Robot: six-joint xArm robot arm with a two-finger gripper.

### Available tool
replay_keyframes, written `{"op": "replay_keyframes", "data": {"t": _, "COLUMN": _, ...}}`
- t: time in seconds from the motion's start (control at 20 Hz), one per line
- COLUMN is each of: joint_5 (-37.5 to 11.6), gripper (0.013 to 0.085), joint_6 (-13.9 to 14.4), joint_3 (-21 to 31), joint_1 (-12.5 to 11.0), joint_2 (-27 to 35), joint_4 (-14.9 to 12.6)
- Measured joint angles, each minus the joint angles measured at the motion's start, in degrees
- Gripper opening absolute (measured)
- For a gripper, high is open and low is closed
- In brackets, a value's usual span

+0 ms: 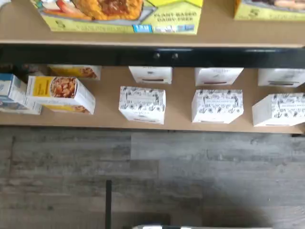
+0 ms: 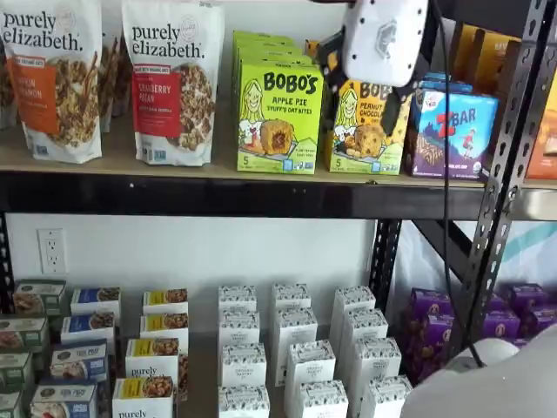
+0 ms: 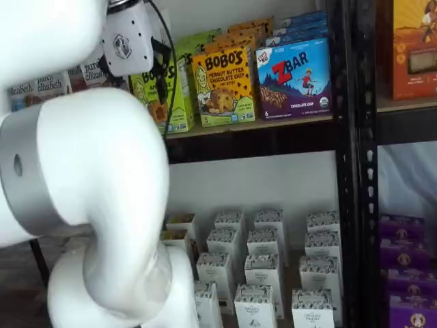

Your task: Pick the green box on the top shelf, the fourth from the left

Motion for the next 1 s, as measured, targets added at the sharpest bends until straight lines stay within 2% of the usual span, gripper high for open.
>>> {"op": "replay_keyframes", "data": {"t": 0.25, "joint_5": -2.65, "gripper": 0.0850, "joint_6": 3.44, "joint_3": -1.34, "joint_1": 3.53, "joint_2": 3.61, "joint_4": -1.24}}
{"op": "replay_keyframes", "data": {"t": 0.5, "joint_5": -6.08, "gripper": 0.0850, "joint_6": 5.24, "joint_3": -2.70, "joint_1": 5.33, "joint_2": 7.04, "joint_4": -2.56}}
{"op": "replay_keyframes", "data": {"t": 0.7, "joint_5": -8.05, "gripper": 0.0850, "joint_6": 5.41, "joint_3": -4.18, "joint_1": 5.41, "joint_2": 9.80, "joint_4": -3.37}}
{"op": "replay_keyframes", "data": {"t": 1.0, "joint_5": -10.68, "gripper": 0.0850, "joint_6": 4.66, "joint_3": -6.40, "joint_1": 4.52, "joint_2": 13.61, "joint_4": -3.07}}
